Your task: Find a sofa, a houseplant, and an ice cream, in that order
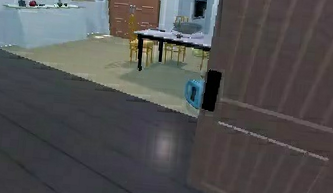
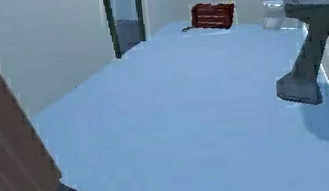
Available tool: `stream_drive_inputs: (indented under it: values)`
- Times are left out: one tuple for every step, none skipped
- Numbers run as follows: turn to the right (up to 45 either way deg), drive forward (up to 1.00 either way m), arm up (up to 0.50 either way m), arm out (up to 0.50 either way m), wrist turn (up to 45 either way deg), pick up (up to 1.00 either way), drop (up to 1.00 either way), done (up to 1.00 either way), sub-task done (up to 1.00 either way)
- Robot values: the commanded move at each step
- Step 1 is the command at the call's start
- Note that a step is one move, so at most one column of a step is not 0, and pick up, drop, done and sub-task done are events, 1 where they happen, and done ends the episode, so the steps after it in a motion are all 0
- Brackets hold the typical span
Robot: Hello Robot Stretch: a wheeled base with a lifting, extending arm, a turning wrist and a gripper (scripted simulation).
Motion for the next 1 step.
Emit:
stream_drive_inputs:
  values:
    - [36.0,0.0,0.0,0.0,0.0,0.0,0.0,0.0,0.0]
